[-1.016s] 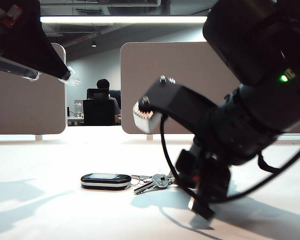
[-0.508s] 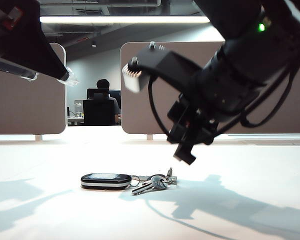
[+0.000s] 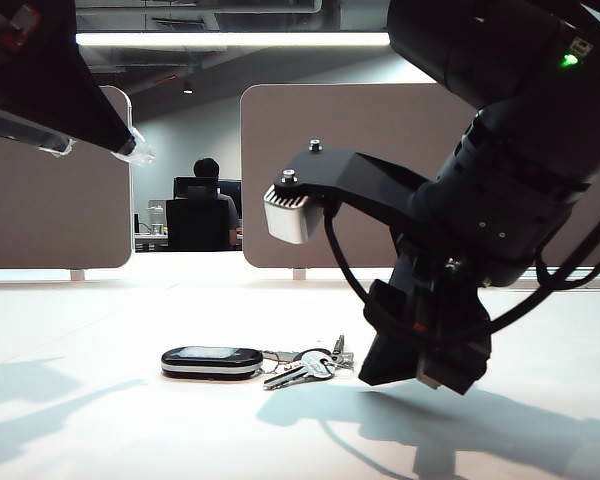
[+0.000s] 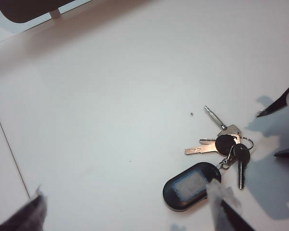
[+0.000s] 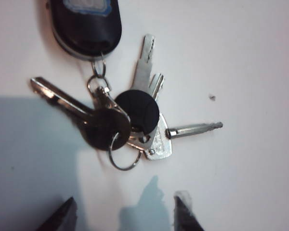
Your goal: Hang the bunch of keys on the hook.
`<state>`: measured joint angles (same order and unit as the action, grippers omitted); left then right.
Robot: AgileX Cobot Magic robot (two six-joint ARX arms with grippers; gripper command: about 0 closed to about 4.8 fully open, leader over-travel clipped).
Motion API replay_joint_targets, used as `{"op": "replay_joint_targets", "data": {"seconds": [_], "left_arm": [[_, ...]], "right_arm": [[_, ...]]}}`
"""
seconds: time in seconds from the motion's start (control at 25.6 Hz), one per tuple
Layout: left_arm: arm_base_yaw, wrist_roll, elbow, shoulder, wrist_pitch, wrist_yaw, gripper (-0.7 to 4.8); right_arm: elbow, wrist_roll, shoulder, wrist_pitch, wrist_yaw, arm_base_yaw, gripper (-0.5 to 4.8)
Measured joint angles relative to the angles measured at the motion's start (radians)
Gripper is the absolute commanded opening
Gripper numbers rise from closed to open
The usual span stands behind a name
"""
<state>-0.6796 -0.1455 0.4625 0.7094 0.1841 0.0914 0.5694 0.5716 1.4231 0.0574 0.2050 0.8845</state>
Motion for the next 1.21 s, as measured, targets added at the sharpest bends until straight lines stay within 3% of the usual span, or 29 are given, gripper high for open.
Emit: {"op": "replay_joint_targets", "data": {"seconds": [0.35, 0.43, 0.47, 0.59, 0.78, 0.86, 1.21], "left_arm": [[0.0, 0.0, 0.0, 0.0, 0.0, 0.0, 4.79], [0.0, 0.0, 0.0, 0.0, 0.0, 0.012, 4.79], [0.0, 0.0, 0.0, 0.0, 0.0, 0.019, 4.79], [0.0, 0.0, 0.0, 0.0, 0.0, 0.026, 4.79], [0.0, 0.0, 0.0, 0.0, 0.0, 0.026, 4.79], [0.0, 0.0, 0.0, 0.0, 0.0, 0.041, 4.79], [0.0, 0.0, 0.005, -0.008, -0.009, 0.045, 4.79]], "right_arm": [[0.011, 0.005, 0.107, 0.165, 0.004, 0.0, 2.59], [0.013, 0.005, 0.124, 0.188, 0.005, 0.0, 1.43], [0.013, 0.005, 0.128, 0.188, 0.005, 0.0, 0.58], [0.011, 0.027, 0.141, 0.165, 0.046, 0.0, -0.1], [0.018, 0.06, 0.136, 0.148, 0.056, 0.0, -0.06], [0.049, 0.06, 0.103, 0.068, 0.053, 0.0, -0.06], [0.252, 0.011, -0.214, -0.04, 0.019, -0.006, -0.06]]}}
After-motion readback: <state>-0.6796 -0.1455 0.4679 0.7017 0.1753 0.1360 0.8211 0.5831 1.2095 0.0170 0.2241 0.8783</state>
